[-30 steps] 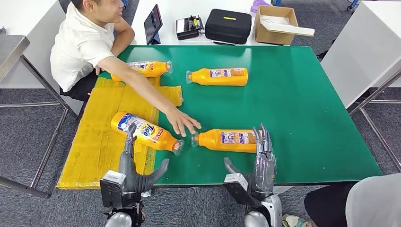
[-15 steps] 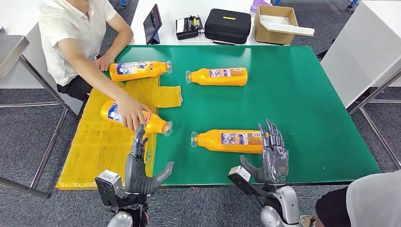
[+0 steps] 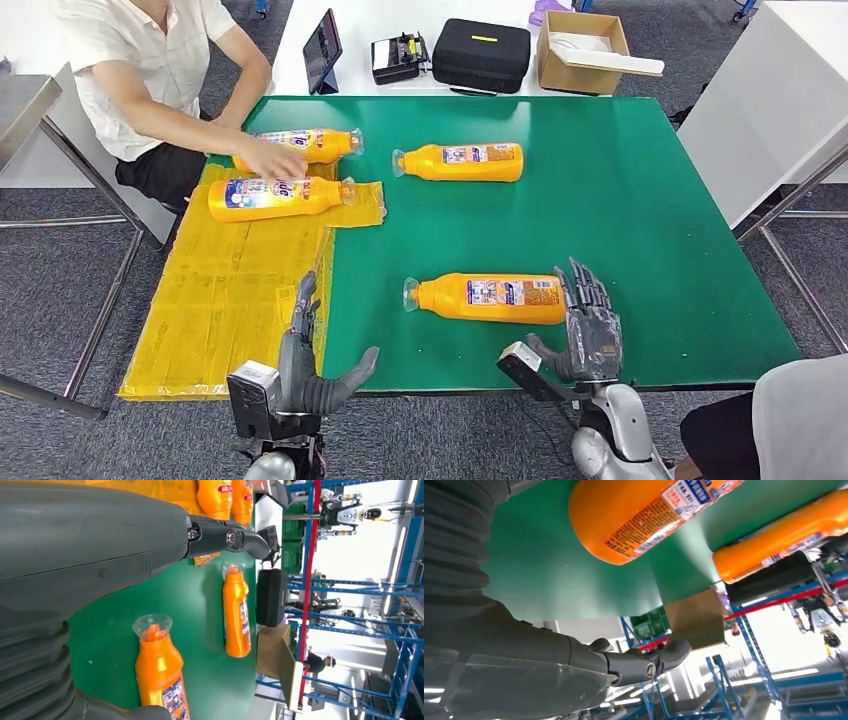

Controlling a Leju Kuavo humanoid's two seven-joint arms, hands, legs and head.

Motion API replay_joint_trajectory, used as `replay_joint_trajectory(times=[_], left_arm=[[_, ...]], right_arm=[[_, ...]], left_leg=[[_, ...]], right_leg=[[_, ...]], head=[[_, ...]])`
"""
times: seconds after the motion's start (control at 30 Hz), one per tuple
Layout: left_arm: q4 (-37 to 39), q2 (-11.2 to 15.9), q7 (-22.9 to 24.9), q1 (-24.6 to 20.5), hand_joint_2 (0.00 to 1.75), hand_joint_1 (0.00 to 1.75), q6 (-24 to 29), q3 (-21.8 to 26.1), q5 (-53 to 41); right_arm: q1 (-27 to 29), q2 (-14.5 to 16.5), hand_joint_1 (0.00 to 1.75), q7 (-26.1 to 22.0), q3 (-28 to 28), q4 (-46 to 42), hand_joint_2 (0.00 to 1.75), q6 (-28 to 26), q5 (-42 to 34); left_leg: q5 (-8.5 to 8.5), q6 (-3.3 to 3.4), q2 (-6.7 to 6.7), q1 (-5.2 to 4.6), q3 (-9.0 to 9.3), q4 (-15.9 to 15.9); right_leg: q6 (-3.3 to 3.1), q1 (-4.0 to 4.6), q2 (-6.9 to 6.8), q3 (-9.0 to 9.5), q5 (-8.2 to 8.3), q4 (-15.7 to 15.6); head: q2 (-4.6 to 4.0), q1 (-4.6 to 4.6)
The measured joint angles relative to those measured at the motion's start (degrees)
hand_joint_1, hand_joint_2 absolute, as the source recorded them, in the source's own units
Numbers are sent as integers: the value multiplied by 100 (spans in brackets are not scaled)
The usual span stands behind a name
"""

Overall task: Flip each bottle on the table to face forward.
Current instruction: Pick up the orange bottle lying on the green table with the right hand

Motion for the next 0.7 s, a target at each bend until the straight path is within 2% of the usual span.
replay_joint_trajectory(times=[0.2,0.47,0.7], left_arm=[[44,2,38,-75,175,0,17,-81,40],[104,2,91,-129,175,0,19,-128,25],[342,2,232,-297,175,0,22,-314,-45]], right_arm=[[-263,-31,0,-117,-16,470,175,141,-61],[-331,-32,0,-148,-10,695,175,140,21],[-571,71,0,-223,74,923,175,162,-125]], left_leg=[[0,0,-1,-1,0,1],[-1,0,-1,0,-1,1],[1,1,-1,0,-1,1]], right_leg=[[0,0,-1,1,0,0],[0,0,-1,1,0,0],[0,0,0,2,1,0]], head=[[0,0],[0,-1],[0,-1]])
